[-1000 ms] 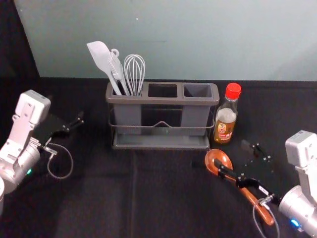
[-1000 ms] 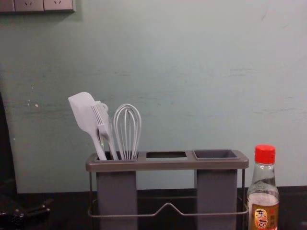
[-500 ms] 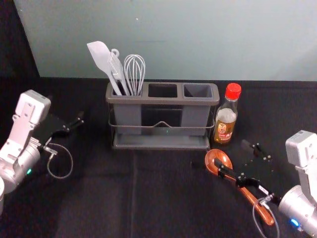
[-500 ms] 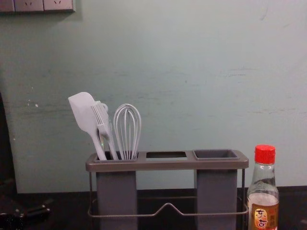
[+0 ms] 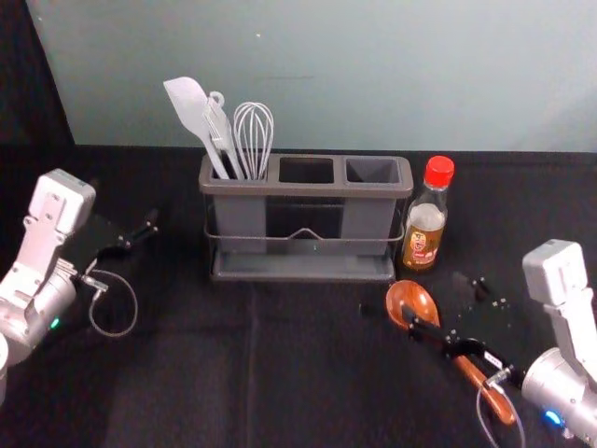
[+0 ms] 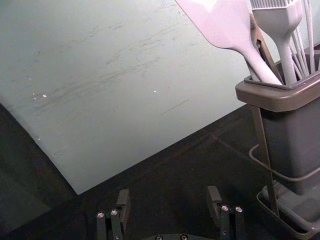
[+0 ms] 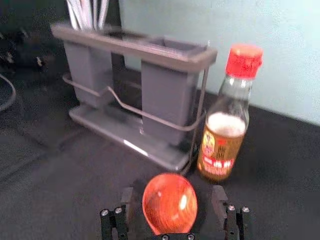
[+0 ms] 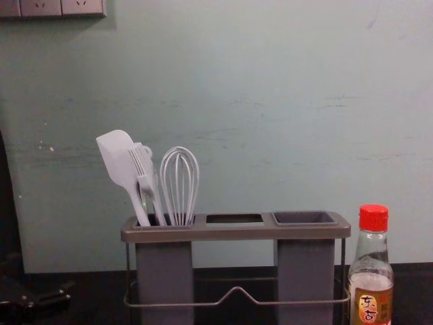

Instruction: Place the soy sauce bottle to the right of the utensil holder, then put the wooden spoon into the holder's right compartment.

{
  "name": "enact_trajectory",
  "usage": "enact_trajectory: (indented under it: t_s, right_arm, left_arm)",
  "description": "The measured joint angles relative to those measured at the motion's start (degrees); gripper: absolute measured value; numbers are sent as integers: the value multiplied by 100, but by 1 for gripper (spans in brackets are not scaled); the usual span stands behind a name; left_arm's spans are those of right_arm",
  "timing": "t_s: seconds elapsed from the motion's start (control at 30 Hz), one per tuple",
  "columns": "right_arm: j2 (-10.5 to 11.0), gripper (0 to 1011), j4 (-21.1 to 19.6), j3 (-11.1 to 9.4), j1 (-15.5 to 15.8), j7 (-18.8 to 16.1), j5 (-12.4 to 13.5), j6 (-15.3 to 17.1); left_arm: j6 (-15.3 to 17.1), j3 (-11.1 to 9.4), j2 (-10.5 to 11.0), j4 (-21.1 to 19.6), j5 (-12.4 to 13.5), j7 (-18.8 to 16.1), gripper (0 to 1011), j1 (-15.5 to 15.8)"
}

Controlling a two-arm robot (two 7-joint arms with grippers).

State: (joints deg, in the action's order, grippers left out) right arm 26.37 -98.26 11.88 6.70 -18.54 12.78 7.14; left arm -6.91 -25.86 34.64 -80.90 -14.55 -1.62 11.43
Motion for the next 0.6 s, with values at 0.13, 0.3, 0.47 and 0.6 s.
enact_trajectory:
  t_s: [0.13,0.3,0.47,0.6]
  right_arm:
    - [96,1000,-343,16,-43,110,-29,1000]
    - [207,1000,-798,43,-218,144,21,2542]
    - [251,1002,-1090,149,-626,62,84,4126]
    - [241,1002,-1095,255,-885,-3,55,4671]
  left_arm:
    - [0,0,0,0,0,0,1005,0]
    - [0,0,0,0,0,0,1005,0]
    - [0,0,0,0,0,0,1005,0]
    - [0,0,0,0,0,0,1005,0]
